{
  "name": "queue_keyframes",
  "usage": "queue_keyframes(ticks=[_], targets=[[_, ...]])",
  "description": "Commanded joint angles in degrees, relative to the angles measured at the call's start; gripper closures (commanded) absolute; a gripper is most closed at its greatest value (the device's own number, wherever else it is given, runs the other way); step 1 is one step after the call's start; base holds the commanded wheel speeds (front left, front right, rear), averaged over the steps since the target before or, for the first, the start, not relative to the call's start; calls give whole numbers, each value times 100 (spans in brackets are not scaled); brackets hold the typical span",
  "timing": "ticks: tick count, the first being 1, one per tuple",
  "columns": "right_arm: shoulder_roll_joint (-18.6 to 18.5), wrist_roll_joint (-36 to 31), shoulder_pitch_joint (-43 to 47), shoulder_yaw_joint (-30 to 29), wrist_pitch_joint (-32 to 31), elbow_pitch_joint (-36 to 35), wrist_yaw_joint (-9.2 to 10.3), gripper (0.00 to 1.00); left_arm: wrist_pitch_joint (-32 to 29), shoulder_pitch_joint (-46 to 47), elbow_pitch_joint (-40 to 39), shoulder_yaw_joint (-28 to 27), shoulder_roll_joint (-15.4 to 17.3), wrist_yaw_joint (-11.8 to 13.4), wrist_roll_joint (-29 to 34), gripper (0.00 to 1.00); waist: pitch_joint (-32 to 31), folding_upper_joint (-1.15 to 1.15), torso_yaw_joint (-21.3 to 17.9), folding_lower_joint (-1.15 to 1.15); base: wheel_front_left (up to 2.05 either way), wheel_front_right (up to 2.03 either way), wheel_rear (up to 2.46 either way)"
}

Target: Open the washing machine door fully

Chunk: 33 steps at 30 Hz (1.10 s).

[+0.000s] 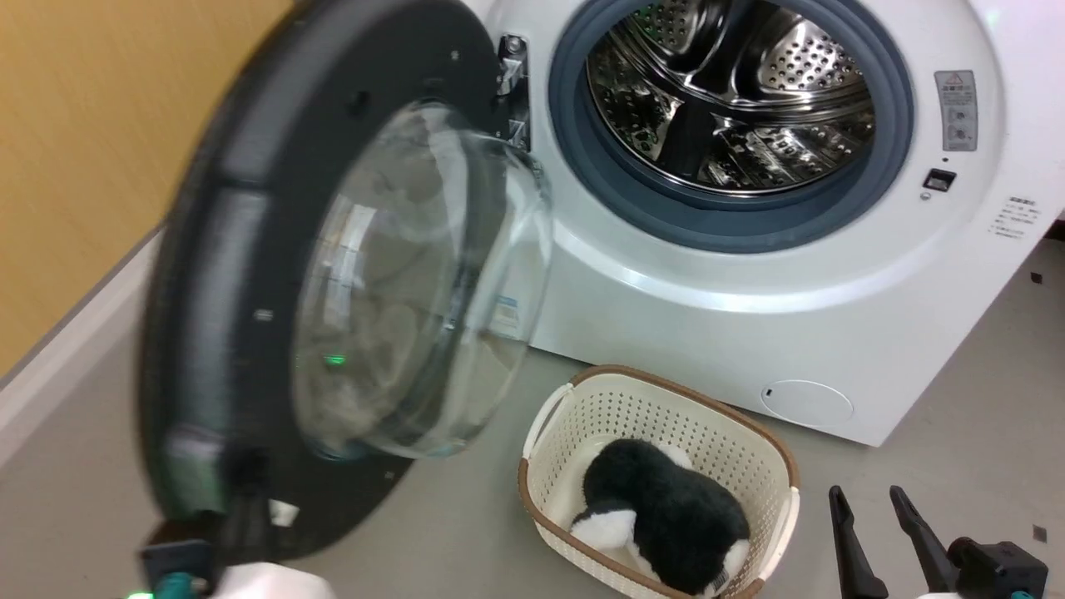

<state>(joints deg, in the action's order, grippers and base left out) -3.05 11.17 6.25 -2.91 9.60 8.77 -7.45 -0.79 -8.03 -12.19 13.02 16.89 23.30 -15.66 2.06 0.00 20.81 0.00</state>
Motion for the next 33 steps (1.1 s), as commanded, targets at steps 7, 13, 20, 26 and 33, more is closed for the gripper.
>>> queue_keyframes(ticks=[7, 13, 20, 26, 33], targets=[[17, -23, -131, 0, -53, -57, -3, 0, 416, 38, 584, -821, 268, 97, -378, 100, 68, 0, -132, 0, 0, 0, 0], [17, -49, -188, -36, -86, -101, -3, 0, 830, 413, 1325, -1324, 461, -123, -740, 100, 160, 0, -181, 0, 0, 0, 0], [17, -87, -253, -49, -133, -147, -3, 0, 1219, 1179, 2389, -1647, 723, -510, -1035, 100, 262, 0, -218, 0, 0, 0, 0], [17, -94, -299, -10, -142, -149, -3, 0, 1435, 1773, 3336, -1772, 907, -816, -1129, 100, 310, 0, -297, 0, 0, 0, 0], [17, -68, -294, 0, -110, -93, -3, 0, 1554, 2008, 3940, -1834, 880, -975, -1072, 100, 274, 0, -408, 0, 0, 0, 0]])
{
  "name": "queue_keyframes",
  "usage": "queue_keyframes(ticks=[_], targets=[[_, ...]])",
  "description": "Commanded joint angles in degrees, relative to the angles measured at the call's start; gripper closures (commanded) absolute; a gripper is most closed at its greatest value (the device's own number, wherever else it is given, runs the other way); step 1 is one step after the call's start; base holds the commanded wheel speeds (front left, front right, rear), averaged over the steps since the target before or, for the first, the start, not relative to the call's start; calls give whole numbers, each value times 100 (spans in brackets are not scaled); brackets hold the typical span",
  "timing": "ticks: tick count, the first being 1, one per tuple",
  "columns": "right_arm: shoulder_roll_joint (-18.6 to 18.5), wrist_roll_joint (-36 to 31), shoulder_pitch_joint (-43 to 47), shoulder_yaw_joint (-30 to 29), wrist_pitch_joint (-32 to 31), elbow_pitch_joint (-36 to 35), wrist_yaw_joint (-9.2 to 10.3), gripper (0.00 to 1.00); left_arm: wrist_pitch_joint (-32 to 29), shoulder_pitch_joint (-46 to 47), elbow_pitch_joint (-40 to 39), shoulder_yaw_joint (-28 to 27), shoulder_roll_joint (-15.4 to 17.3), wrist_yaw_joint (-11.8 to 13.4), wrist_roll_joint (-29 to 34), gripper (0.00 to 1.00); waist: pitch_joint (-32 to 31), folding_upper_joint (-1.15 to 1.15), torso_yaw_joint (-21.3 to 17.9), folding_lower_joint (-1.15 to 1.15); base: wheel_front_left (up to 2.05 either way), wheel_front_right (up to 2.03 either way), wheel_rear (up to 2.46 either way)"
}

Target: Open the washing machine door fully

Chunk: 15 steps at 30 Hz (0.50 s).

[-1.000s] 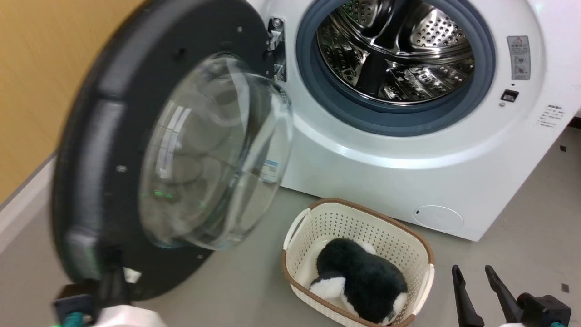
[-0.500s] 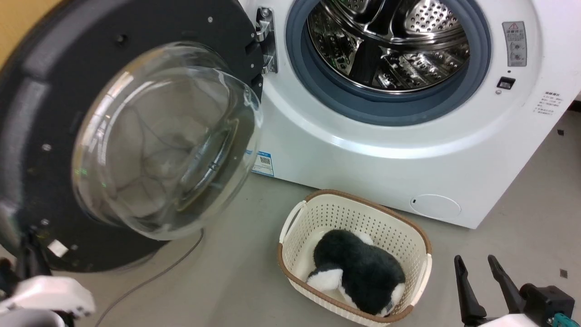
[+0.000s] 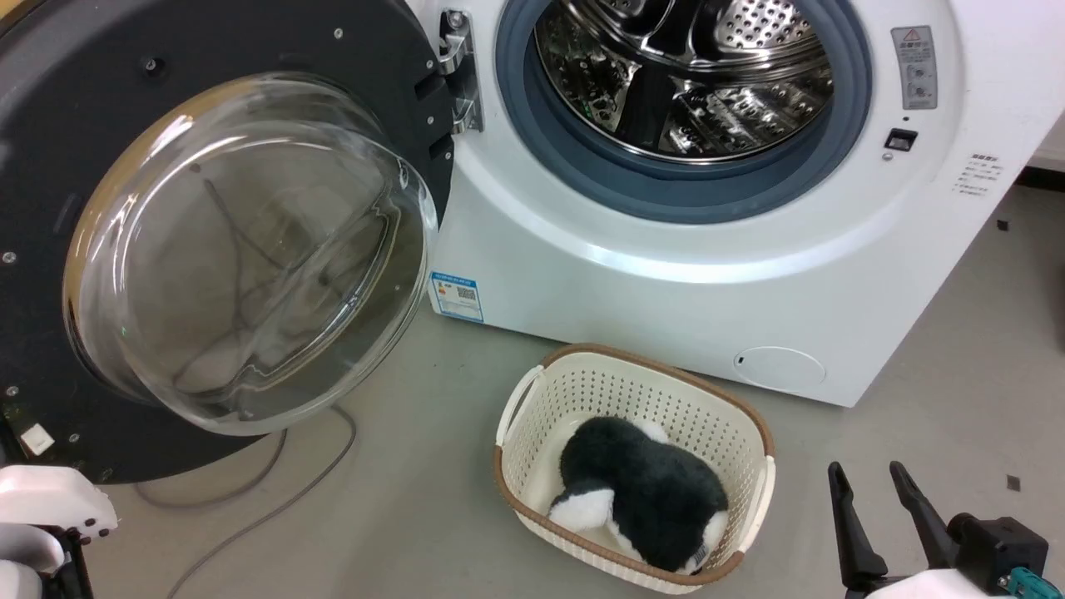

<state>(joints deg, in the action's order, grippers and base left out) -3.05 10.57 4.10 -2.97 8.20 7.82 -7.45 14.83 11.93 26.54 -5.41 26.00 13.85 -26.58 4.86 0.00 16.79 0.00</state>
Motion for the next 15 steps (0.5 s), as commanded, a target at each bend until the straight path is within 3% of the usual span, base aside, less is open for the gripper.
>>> queue_keyframes(ticks=[1, 12, 13, 14, 15], targets=[[17, -1, -74, 12, 37, 17, -3, 0, 0, -17, 69, 6, -66, -34, 41, 100, -29, 0, -24, 0, 0, 0, 0], [17, 111, 106, 90, 175, 196, -3, 0, 16, -1376, -1138, 69, -762, 44, 225, 100, -472, 0, -226, 0, 0, 0, 0], [17, 112, 118, 90, 182, 199, -3, 0, 16, -1527, -1306, 107, -850, 72, 237, 86, -494, 0, -239, 0, 0, 0, 0], [17, 112, 128, 92, 186, 200, -3, 0, 16, -1658, -1462, 142, -911, 91, 253, 58, -509, 0, -250, 0, 0, 0, 0], [17, 113, 135, 94, 189, 201, -3, 0, 16, -1773, -1601, 187, -970, 106, 264, 12, -521, 0, -259, 0, 0, 0, 0]])
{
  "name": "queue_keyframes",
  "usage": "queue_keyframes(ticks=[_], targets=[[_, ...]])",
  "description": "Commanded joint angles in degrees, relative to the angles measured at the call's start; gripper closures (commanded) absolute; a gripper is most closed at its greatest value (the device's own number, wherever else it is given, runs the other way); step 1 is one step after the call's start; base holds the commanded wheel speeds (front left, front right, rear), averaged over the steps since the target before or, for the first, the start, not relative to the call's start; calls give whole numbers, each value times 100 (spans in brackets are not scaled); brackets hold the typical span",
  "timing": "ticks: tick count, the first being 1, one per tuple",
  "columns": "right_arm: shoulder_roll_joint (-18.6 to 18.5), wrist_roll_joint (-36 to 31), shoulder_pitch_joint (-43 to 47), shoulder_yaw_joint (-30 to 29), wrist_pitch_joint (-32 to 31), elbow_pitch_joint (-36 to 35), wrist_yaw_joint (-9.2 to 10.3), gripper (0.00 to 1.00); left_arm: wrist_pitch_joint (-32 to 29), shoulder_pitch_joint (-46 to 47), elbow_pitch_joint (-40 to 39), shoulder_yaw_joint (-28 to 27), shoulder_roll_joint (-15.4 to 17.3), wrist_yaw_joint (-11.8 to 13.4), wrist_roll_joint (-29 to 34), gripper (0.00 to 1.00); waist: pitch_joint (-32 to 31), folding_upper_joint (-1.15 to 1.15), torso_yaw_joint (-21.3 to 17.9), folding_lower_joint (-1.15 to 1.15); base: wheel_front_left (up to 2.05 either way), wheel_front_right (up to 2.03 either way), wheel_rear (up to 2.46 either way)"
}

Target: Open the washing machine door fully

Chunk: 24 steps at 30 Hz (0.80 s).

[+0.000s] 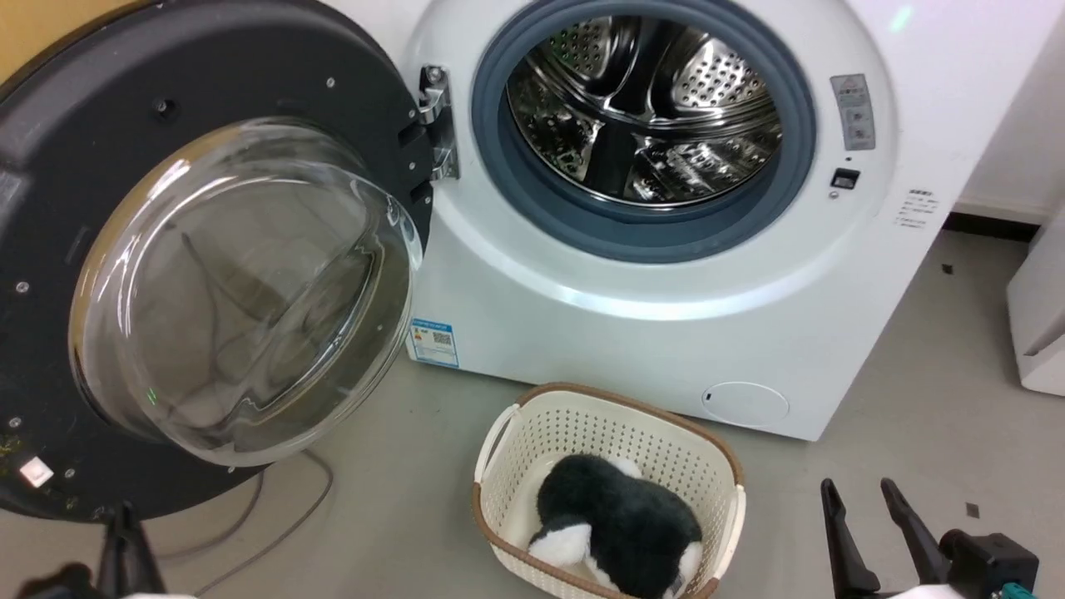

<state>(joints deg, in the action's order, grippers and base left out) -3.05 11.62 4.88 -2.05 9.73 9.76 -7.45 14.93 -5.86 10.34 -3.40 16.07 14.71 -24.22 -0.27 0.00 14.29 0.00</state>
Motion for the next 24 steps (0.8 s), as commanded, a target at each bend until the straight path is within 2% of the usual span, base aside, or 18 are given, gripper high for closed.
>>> queue_keyframes(ticks=[1, 12, 24], targets=[[17, 2, 62, 2, 38, 6, -3, 0, 0, -92, -107, 35, -33, 26, 31, 0, -20, 0, -17, 0, 0, 0, 0], [17, -188, 100, -14, -14, -183, -3, 0, -183, -700, -1094, 862, -194, 67, 569, 0, -142, 0, -264, 0, 0, 0, 0], [17, -431, 229, -29, -206, -502, -3, 0, -409, -383, -1119, 1575, -175, -223, 893, 0, -165, 0, -1012, 0, 0, 0, 0]])
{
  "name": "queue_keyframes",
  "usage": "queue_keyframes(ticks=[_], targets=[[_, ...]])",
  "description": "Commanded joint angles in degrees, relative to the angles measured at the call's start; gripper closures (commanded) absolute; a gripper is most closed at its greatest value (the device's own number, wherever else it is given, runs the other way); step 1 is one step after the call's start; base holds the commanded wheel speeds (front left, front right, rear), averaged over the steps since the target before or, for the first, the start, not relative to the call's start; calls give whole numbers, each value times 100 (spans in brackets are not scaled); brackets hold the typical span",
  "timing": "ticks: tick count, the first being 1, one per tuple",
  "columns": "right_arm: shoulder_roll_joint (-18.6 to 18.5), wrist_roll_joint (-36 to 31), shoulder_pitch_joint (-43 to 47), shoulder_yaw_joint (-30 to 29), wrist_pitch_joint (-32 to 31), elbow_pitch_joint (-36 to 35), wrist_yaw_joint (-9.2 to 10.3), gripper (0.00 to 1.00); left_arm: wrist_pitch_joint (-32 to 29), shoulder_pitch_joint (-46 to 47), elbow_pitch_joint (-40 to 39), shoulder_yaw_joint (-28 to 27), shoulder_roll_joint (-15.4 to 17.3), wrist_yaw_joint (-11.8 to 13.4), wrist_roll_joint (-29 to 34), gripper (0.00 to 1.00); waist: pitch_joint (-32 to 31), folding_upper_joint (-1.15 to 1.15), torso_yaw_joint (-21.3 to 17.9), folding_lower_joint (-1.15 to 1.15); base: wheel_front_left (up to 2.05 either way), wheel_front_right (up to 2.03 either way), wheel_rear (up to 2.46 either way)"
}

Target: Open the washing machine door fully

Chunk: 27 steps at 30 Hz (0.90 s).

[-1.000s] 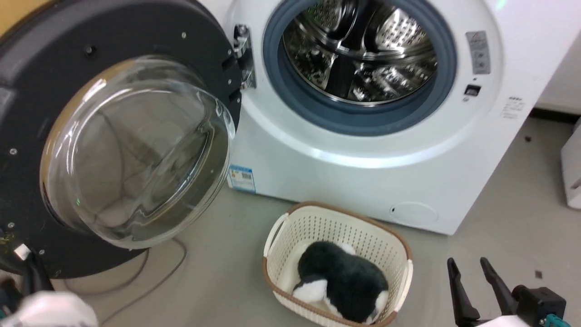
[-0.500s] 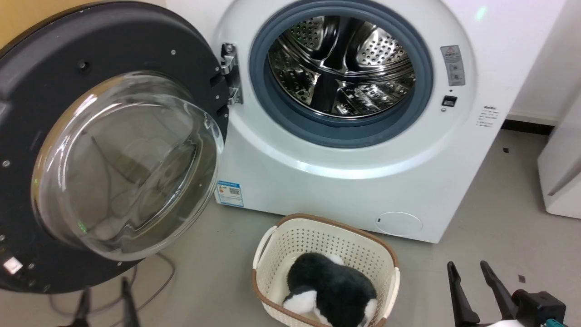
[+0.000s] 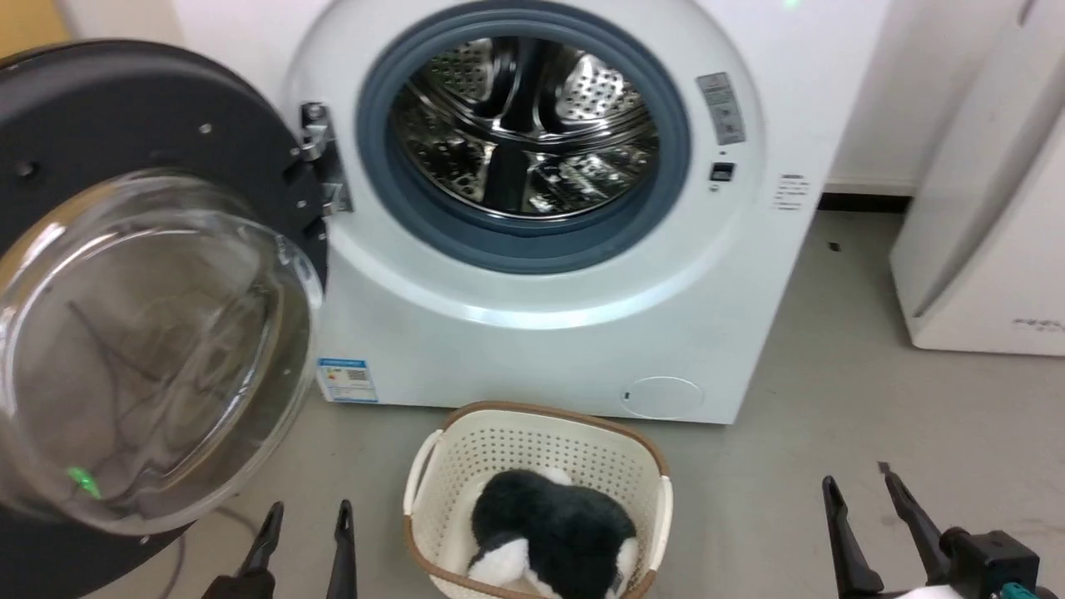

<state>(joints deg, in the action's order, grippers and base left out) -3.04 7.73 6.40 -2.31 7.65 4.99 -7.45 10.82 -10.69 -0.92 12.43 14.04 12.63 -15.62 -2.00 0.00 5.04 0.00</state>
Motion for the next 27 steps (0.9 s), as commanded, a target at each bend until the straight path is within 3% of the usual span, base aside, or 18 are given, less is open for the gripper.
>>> queue_keyframes(ticks=[1, 19, 20, 27], targets=[[16, -46, 92, -5, -11, -40, -3, 0, -2, 131, 16, 16, 25, -24, 41, 0, 14, 0, -130, 0, 0, 0, 0], [16, -44, 114, 10, -64, -83, -3, 0, 13, 358, 162, 154, 51, -27, 76, 0, 69, 0, -317, 0, 0, 0, 0], [0, -22, 66, 7, -73, -73, 0, 100, -18, 270, 144, 157, 25, -25, 40, 100, 69, 0, -319, 0, 0, 0, 0], [1, -49, 34, 15, -100, -89, 1, 100, -60, 298, 140, 105, -22, -72, 95, 100, 74, 0, -327, 0, 0, 0, 0]])
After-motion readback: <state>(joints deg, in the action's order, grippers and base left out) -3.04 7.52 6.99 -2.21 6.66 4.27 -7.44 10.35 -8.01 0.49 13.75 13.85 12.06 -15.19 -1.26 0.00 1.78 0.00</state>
